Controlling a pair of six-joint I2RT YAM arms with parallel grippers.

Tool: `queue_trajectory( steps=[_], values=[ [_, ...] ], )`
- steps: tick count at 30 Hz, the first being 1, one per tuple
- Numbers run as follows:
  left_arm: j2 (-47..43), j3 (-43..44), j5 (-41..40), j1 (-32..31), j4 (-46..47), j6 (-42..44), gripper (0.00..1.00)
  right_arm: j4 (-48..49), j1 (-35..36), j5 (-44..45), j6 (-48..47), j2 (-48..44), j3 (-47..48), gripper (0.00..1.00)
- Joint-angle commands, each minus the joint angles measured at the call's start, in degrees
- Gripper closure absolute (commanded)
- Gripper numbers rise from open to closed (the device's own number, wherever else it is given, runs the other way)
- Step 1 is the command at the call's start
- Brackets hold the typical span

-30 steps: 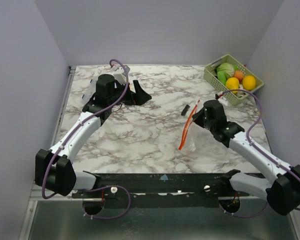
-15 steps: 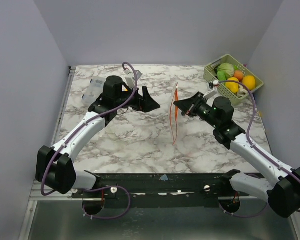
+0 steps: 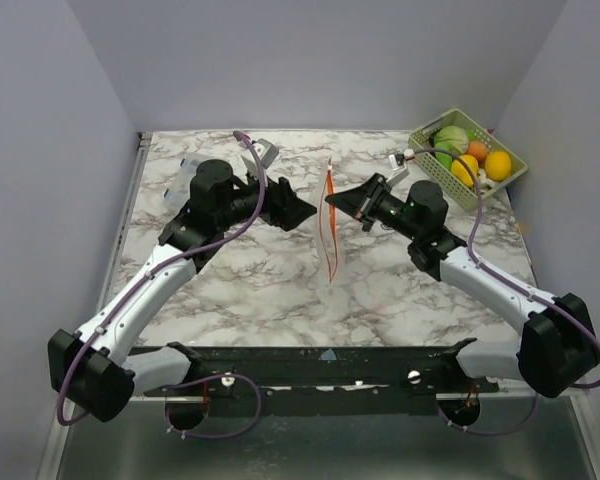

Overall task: Place the food in the zip-top bag and seal the zipper
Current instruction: Open the zipper of the food storage bag.

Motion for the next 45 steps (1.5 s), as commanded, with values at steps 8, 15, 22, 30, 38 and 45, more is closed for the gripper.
queue_trajectory(
  steps=[8,15,22,30,38,45],
  values=[
    [-2.5,-0.1,-16.0,-4.9,-2.6,8.4,0.35,8.4,3.3,-2.7,3.8,2.5,5.1,0.99],
    [0.2,2.2,-20.9,-6.8,-6.9,10.3,0.4,8.9,3.3,-1.1,3.6,2.5,1.5,0.99],
    [3.5,4.0,-22.9,-8.9,-9.5,10.5,0.38,9.6,3.3,-0.5,4.4,3.3,-1.0,0.99],
    [5.3,5.4,-26.4,-10.2,-11.3,12.7,0.84,6.2,3.2,1.7,3.5,3.6,-0.2,0.99],
    [7.0,13.4,-40.3,-10.0,-19.4,12.4,1.0,-13.0,-0.8,6.7,-9.7,2.5,5.7,0.99],
    [17.2,29.7,-53.7,-10.0,-28.9,5.4,1.0,-17.9,-12.6,-8.5,-10.7,11.2,13.0,0.99]
  ],
)
